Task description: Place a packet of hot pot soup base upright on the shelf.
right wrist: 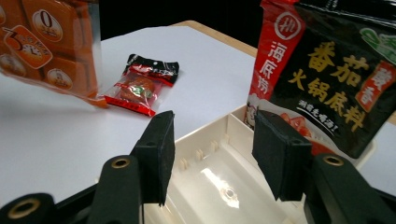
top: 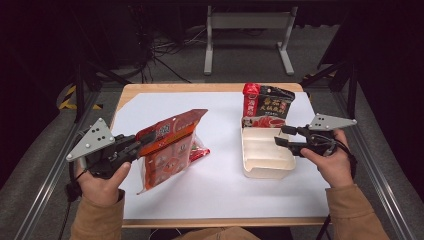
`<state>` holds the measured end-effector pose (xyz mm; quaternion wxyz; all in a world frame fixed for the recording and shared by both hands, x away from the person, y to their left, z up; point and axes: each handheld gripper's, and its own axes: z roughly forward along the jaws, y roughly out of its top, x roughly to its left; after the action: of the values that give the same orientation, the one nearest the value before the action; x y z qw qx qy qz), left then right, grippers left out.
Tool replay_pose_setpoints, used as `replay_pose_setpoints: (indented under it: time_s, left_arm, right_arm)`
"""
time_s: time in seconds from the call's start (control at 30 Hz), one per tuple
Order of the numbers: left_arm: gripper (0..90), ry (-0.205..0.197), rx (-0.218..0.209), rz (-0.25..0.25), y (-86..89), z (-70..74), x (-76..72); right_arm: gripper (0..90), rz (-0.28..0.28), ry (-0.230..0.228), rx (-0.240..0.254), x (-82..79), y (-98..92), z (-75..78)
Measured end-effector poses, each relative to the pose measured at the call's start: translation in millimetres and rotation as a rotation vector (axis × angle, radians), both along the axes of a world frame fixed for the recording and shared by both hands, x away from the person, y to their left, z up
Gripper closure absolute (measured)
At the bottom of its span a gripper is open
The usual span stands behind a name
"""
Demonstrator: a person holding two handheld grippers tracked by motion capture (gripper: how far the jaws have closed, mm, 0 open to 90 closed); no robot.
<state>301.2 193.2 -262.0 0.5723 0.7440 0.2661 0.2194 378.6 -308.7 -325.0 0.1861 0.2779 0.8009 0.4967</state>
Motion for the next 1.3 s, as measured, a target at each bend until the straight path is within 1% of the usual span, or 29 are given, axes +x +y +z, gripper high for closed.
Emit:
replay_pose_setpoints:
  time_s: [0.1, 0.13, 0.2, 0.23, 0.33, 0.37, 0.4, 0.43, 0.47, 0.5, 0.53, 0.57, 0.6, 0.8, 0.9, 1.03, 1.1, 1.13, 1.3]
  left_arm:
    - [90.0, -0.005, -0.006, -0.011, -2.9, 1.4, 0.8]
    - [90.0, -0.005, -0.006, -0.011, -2.9, 1.4, 0.8]
    - [90.0, -0.009, -0.025, -0.027, -5.2, 2.5, 2.1]
    - [90.0, -0.012, -0.026, -0.032, -5.7, 2.9, 2.4]
    - [90.0, -0.012, -0.04, -0.046, -8.9, 4.4, 2.3]
    - [90.0, -0.021, -0.044, -0.057, -12.1, 5.8, 2.9]
    - [90.0, -0.021, -0.044, -0.057, -12.1, 5.8, 2.9]
    - [90.0, -0.028, -0.051, -0.064, -15.8, 6.8, 3.5]
    - [90.0, -0.028, -0.051, -0.064, -15.8, 6.8, 3.5]
    - [90.0, -0.032, -0.052, -0.078, -18.9, 7.6, 4.4]
    - [90.0, -0.032, -0.052, -0.078, -18.9, 7.6, 4.4]
    - [90.0, -0.044, -0.054, -0.085, -21.1, 7.5, 5.0]
    - [90.0, -0.047, -0.057, -0.088, -22.0, 7.5, 5.1]
    - [90.0, -0.053, -0.065, -0.123, -27.8, 6.9, 8.5]
    - [90.0, -0.058, -0.066, -0.135, -29.5, 6.5, 9.6]
    - [90.0, -0.062, -0.077, -0.172, -32.0, 7.0, 9.2]
    - [90.0, -0.063, -0.08, -0.179, -33.3, 7.1, 8.9]
    - [90.0, -0.068, -0.081, -0.183, -34.4, 7.1, 9.0]
    - [90.0, -0.064, -0.08, -0.206, -39.5, 6.1, 9.2]
  right_arm:
    - [47.9, 0.019, -0.004, 0.006, -0.3, 5.5, 2.8]
    - [47.4, 0.022, -0.005, 0.018, -0.6, 7.0, 3.4]
    - [45.8, 0.04, -0.003, 0.04, -0.9, 10.1, 4.8]
    - [44.6, 0.053, -0.005, 0.05, -1.3, 12.2, 5.7]
    - [42.1, 0.07, -0.013, 0.062, -2.0, 15.6, 7.3]
    - [39.7, 0.098, -0.02, 0.073, -2.3, 20.9, 9.4]
    - [39.7, 0.098, -0.02, 0.073, -2.3, 20.9, 9.4]
    - [38.1, 0.124, -0.022, 0.078, -2.3, 26.9, 11.2]
    - [37.3, 0.134, -0.023, 0.079, -2.3, 29.5, 11.8]
    - [36.5, 0.152, -0.026, 0.078, -2.3, 34.0, 12.7]
    - [36.5, 0.152, -0.026, 0.078, -2.3, 34.0, 12.7]
    - [35.8, 0.163, -0.026, 0.08, -2.3, 36.8, 13.2]
    - [34.8, 0.186, -0.026, 0.082, -2.4, 42.7, 14.1]
    - [32.9, 0.243, -0.046, 0.064, -2.1, 64.7, 20.1]
    - [32.0, 0.267, -0.055, 0.064, -0.7, 74.9, 24.0]
    - [31.1, 0.284, -0.069, 0.059, 2.5, 86.8, 26.7]
    - [30.8, 0.29, -0.069, 0.06, 3.3, 89.4, 27.1]
    - [30.6, 0.296, -0.07, 0.063, 4.0, 92.6, 27.7]
    - [29.2, 0.337, -0.082, 0.081, 5.3, 105.2, 31.3]
